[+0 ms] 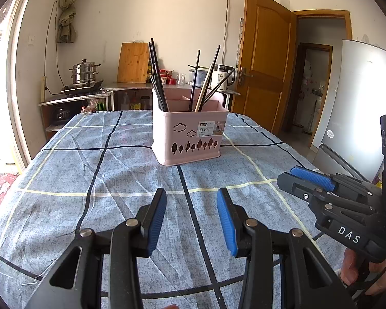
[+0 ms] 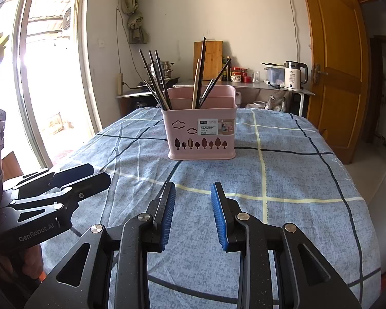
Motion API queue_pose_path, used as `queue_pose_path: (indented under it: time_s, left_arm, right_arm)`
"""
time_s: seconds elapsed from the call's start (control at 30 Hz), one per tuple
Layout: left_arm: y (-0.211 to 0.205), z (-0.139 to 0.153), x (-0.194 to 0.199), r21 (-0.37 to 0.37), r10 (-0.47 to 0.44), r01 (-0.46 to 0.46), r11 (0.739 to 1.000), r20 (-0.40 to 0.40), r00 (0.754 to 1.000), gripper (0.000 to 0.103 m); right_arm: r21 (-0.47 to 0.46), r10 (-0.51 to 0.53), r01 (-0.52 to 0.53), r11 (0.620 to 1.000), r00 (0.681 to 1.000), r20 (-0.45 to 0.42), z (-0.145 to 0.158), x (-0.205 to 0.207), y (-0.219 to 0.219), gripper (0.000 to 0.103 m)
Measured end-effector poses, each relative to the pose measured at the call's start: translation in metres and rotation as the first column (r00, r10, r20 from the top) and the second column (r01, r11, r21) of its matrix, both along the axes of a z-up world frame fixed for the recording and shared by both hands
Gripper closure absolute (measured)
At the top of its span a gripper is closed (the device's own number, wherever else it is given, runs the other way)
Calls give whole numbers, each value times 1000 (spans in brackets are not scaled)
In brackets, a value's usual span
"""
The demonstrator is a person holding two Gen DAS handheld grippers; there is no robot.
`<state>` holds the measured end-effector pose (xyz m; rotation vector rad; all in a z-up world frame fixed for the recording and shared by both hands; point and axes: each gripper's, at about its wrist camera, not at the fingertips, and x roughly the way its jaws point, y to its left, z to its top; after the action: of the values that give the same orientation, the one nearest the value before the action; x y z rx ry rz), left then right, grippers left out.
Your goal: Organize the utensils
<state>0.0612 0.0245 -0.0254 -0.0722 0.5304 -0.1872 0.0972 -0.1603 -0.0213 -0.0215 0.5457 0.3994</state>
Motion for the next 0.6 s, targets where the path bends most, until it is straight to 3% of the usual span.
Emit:
queue_pose_path:
  time_s: [0.6]
  left_arm:
    - [-3, -1, 0, 8, 5, -5, 1000, -5, 1000, 60]
  right_arm:
    - [-3, -2, 2, 1000, 1000, 1, 0, -1, 0, 73]
